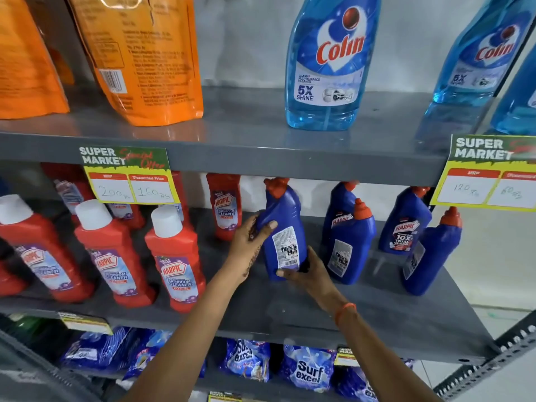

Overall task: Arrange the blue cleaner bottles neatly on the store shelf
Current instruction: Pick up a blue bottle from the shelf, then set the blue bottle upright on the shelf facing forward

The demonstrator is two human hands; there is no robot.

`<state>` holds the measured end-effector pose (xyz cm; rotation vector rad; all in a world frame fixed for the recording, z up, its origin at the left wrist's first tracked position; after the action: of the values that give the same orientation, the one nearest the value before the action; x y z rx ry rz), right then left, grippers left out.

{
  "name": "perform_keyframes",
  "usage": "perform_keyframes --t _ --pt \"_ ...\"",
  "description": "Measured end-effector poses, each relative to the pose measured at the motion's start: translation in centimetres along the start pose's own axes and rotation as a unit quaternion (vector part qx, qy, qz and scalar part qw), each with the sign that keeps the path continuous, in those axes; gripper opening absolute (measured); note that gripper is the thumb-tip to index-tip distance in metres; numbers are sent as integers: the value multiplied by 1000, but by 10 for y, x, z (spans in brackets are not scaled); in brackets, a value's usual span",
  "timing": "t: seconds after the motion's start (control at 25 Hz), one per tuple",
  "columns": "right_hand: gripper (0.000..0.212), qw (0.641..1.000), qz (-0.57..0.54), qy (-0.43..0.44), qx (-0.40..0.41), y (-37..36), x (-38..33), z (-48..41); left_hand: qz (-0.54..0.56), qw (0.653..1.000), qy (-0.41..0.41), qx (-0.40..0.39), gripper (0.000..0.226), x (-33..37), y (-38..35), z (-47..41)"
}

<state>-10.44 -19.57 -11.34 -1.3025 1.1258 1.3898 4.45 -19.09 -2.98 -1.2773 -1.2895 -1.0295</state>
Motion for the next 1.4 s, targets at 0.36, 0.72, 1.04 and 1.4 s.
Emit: perform_keyframes --t 0.36,0.72,1.04,1.4 --pt "67 990 52 106 73 -28 -4 13 -14 996 -18 86 24 2 4 -5" --pt "71 997 78 -28 -7 -8 13 -25 17 999 32 -5 34 -27 8 -12" --pt "73 989 120 -12 90 -10 15 -14 24 994 44 -95 65 -41 11 -9" --pt "57 982 158 -35 99 -12 12 -5 -70 989 57 -119 64 -46 10 0"
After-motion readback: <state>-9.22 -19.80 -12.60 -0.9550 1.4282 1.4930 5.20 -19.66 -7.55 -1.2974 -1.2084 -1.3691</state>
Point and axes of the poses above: each hand's wrist, its own z-axis away from the middle knuckle, its own y-axis out of the back of the hand, x = y × z, the point moved 8 cm from there along -z, towards the middle knuckle, and after that the axes turned 1 degree about -y, right-handed, at the moved point
